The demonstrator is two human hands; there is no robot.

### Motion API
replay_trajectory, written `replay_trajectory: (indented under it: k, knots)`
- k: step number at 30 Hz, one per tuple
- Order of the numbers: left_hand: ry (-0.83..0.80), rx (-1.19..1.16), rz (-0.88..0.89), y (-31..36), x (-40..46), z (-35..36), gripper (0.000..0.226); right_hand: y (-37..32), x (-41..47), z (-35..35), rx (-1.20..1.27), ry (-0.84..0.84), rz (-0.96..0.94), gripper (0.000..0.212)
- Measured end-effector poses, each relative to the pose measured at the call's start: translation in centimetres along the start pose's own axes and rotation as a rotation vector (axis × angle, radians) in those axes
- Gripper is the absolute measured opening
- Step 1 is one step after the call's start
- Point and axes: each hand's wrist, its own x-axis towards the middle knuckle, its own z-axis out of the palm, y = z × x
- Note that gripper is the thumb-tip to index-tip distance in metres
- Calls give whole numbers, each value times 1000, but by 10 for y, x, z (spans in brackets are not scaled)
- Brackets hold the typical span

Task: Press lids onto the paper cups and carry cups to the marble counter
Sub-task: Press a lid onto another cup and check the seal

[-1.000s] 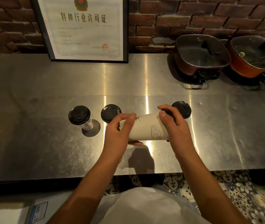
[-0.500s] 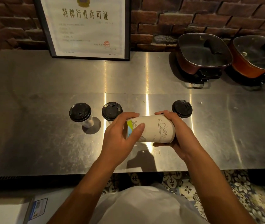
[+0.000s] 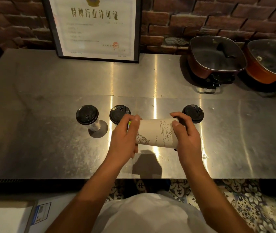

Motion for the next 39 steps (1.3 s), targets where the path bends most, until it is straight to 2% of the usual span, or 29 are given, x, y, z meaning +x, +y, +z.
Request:
replay_trajectory:
  k: [4,6,9,12,14,16,19,21,26,29,31,34,36,39]
  knots:
    - [-38,-48,-29,4,1,-2,32,5,-4,-4,-59,18,-173,32]
    - [-65,-50,-46,6,1,-2,32,6,-4,-5,-56,10,-168,31]
    - [-34,62,22,3,1,0,28,2,4,-5,-19,-54,65,37]
    - [-2,221,255,-9,-4,4,26,-6,15,-8,181,-113,415,38]
    - [4,271,370,-13,-9,7,27,-10,19,-11,280,-131,489,41]
    - [53,257,385,-16,-11,11,25,-13,20,-11,299,-129,480,45]
    - [138,169,311,-18,-10,14,15,-14,18,-3,234,-51,392,34]
    - [144,23,171,-12,-9,16,18,-15,15,5,140,-7,264,27]
    - [76,-347,-252,-5,-4,11,26,-16,4,13,-73,-6,-85,37]
    - [-5,-383,-351,-7,-2,7,31,-8,4,8,-188,-45,-233,44]
    - [-38,-294,-273,-5,-5,6,31,-6,7,4,-136,-72,-166,41]
    - [-21,-84,21,-4,-12,6,14,-11,14,-1,69,-60,188,35]
    - [-13,60,223,-8,-15,7,20,-11,18,-5,225,-57,399,37]
    - [23,184,357,-15,-18,10,30,-14,16,-8,308,-92,499,40]
